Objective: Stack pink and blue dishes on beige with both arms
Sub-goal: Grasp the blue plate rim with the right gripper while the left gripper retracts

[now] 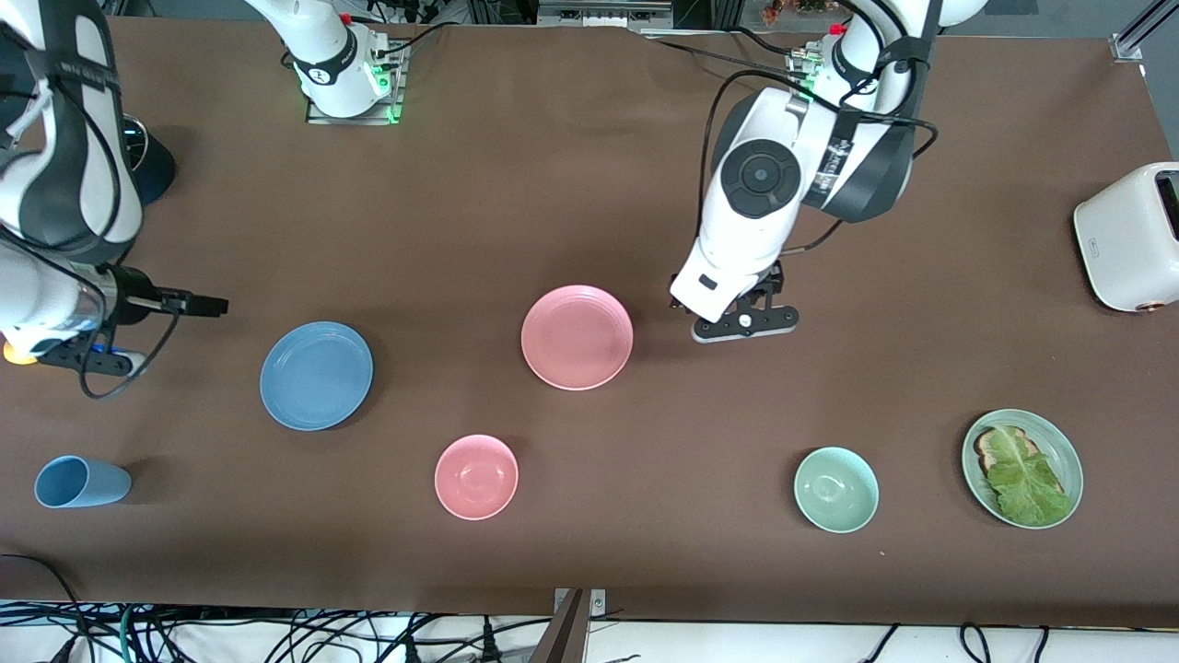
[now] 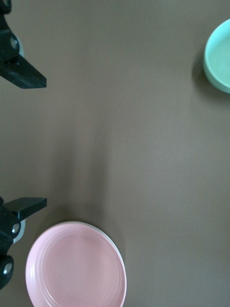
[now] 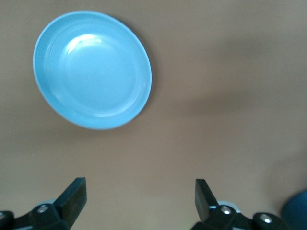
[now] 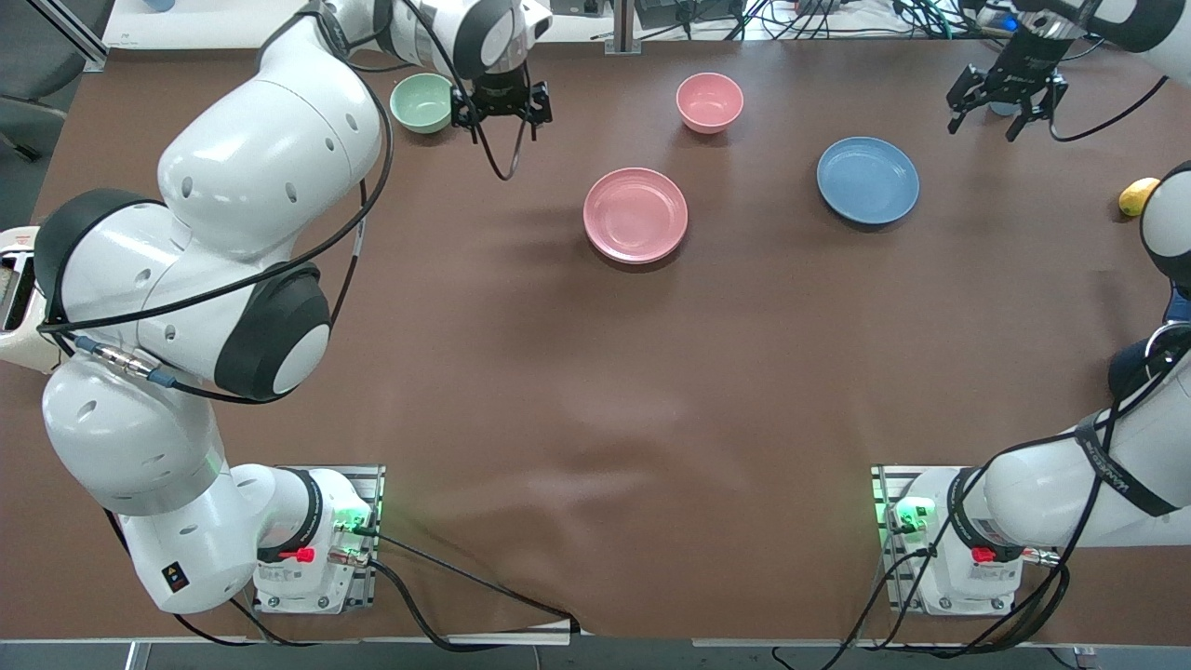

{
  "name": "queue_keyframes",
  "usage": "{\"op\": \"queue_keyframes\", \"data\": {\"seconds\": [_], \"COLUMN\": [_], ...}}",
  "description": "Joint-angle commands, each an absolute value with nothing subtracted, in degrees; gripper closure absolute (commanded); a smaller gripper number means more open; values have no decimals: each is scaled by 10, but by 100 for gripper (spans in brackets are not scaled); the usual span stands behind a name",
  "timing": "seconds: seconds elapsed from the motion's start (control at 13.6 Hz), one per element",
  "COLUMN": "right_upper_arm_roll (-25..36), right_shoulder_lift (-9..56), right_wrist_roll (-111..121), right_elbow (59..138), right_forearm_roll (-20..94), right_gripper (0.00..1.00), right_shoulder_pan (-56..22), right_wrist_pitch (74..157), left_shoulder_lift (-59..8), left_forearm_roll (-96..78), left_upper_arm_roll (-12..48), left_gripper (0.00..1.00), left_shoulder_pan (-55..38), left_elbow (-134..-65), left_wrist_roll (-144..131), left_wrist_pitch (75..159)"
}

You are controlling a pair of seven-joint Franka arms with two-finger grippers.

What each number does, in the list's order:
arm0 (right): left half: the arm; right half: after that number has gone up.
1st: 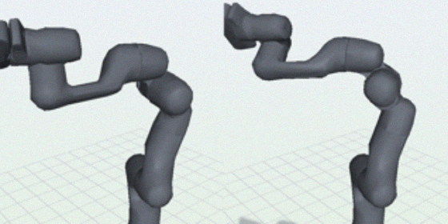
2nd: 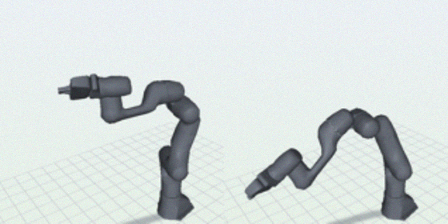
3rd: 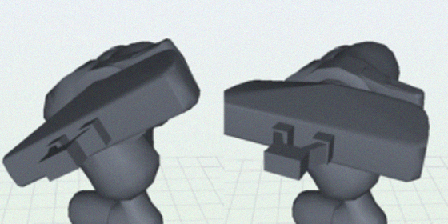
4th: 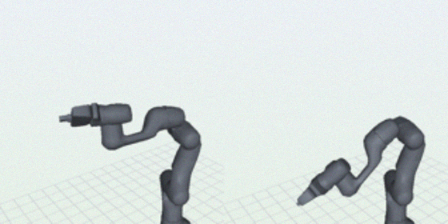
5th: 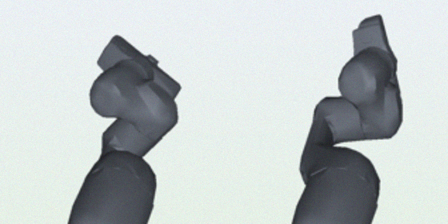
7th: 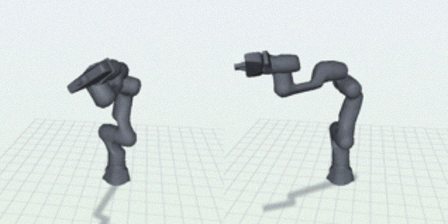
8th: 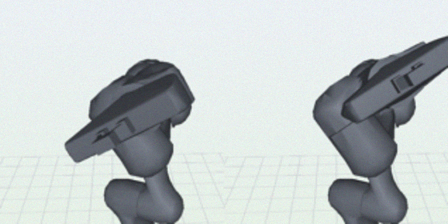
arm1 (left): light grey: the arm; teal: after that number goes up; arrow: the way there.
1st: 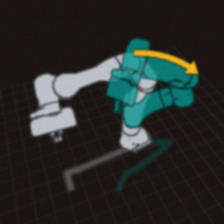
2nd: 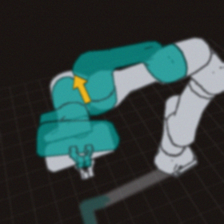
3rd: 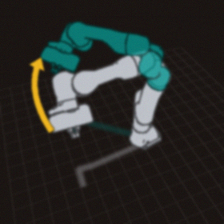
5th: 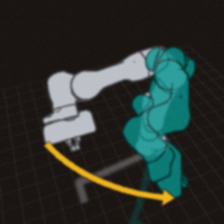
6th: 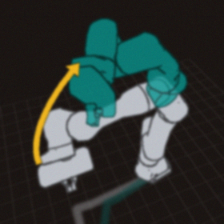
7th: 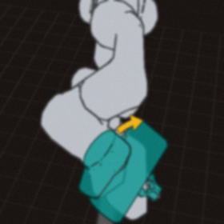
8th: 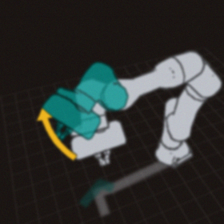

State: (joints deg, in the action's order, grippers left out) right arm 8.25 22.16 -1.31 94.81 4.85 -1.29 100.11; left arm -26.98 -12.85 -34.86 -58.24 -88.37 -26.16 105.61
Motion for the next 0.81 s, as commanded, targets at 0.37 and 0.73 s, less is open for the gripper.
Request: {"op": "queue_keyframes", "data": {"seconds": [0.37,0.73], "right_upper_arm_roll": [79,78], "right_shoulder_lift": [338,385], "right_wrist_roll": [91,111], "right_elbow": [949,945], "right_forearm_roll": [174,242], "right_gripper": [0,7], "right_shoulder_pan": [35,44], "right_wrist_pitch": [1127,1181], "left_shoulder_lift": [-266,-249], "left_forearm_roll": [-116,-118], "left_upper_arm_roll": [-384,-378], "left_gripper": [0,0], "left_shoulder_pan": [-518,-458], "left_elbow": [-832,-831], "left_wrist_roll": [-52,31], "left_wrist_pitch": [1007,1006]}}
